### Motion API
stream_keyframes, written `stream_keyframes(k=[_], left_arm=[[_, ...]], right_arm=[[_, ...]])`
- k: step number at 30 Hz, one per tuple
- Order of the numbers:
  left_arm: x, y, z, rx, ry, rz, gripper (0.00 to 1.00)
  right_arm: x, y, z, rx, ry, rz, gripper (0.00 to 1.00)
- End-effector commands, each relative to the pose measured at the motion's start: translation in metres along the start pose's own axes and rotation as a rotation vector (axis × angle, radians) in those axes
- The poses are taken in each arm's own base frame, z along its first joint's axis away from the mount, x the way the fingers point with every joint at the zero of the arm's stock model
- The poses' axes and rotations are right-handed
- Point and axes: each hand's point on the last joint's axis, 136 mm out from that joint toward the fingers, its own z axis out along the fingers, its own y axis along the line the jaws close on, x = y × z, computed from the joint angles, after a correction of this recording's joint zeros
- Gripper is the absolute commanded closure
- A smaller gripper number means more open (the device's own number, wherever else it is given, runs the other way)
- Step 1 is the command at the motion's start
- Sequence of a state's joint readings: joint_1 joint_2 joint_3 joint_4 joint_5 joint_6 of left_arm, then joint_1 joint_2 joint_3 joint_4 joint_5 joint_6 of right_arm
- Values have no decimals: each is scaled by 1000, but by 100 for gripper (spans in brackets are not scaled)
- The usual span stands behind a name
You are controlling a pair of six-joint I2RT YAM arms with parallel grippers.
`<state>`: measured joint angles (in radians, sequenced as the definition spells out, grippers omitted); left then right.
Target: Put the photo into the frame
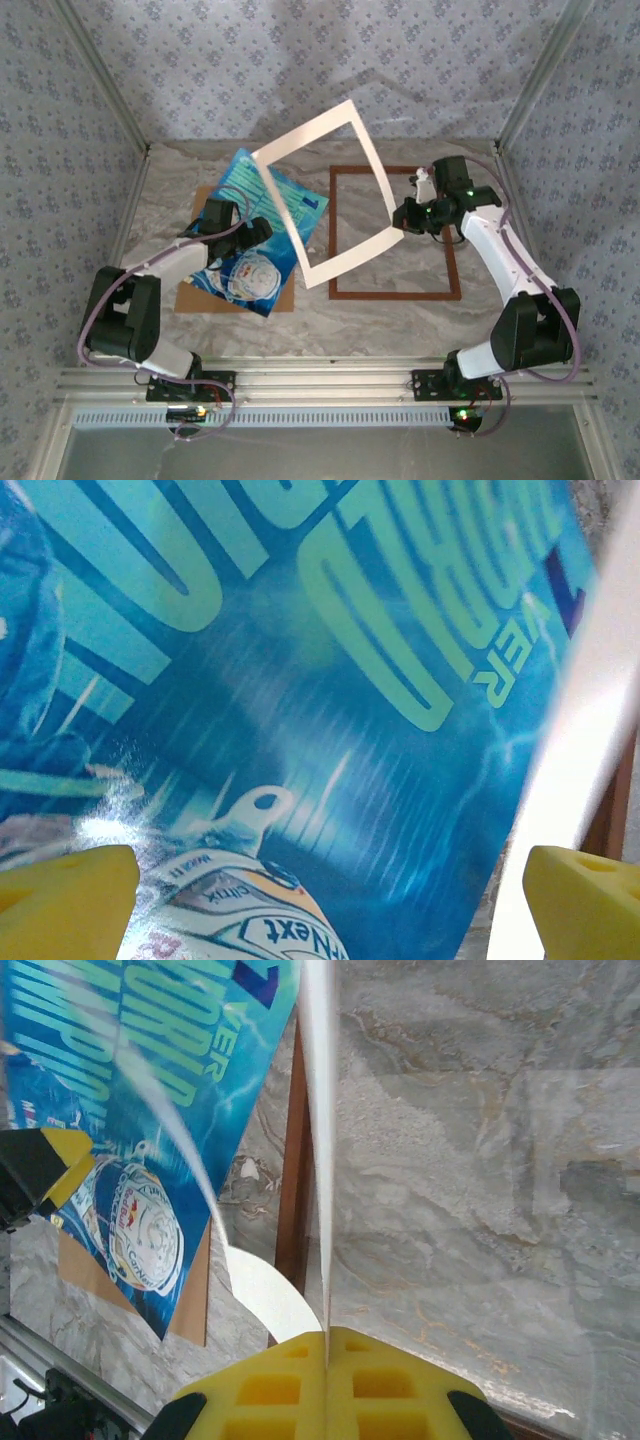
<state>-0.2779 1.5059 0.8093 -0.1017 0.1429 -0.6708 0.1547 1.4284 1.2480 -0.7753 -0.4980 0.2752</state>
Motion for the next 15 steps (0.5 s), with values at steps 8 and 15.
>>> stream_keyframes(k=[8, 15], left_arm=[[3, 0, 12, -8, 23, 20, 2], [3, 0, 13, -5, 24, 17, 1]], right_arm=[[-3, -8, -22, 8, -47, 6, 100], [13, -27, -17, 72, 2, 19, 100]])
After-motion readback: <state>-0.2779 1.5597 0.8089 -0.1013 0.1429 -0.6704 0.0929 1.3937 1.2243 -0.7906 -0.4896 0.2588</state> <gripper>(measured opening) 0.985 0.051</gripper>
